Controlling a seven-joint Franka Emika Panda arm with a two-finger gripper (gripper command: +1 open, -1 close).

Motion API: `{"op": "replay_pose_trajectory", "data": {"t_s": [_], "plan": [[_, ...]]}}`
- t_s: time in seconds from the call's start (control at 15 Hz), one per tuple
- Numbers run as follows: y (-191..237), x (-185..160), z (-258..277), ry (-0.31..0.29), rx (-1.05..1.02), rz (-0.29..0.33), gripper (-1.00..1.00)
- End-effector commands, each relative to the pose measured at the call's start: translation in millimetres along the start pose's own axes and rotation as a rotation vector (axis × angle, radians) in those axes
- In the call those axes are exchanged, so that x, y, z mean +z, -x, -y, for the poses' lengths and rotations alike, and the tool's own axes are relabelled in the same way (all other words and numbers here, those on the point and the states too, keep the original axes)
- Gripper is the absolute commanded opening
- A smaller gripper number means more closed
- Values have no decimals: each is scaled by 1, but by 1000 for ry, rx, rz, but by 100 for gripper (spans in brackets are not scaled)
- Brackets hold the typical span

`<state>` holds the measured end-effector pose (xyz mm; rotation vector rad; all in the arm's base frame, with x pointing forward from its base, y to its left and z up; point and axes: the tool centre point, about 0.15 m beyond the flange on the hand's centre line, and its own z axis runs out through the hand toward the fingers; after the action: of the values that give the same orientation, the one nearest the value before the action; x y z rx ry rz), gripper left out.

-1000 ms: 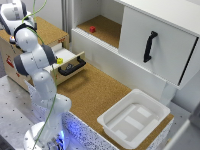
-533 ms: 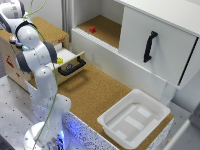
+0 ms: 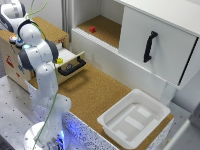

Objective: Switch off the blue light

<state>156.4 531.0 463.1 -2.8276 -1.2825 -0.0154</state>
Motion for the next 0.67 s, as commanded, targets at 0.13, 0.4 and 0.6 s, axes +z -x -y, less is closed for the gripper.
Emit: {"op": "replay_pose_trajectory", "data": {"t_s": [0.13,0.4,0.6], "plan": [[4,-34,17,190,18,17,-100],[24,-95,19,343,45,-11,100],[26,-94,14,340,71,4,100]]}}
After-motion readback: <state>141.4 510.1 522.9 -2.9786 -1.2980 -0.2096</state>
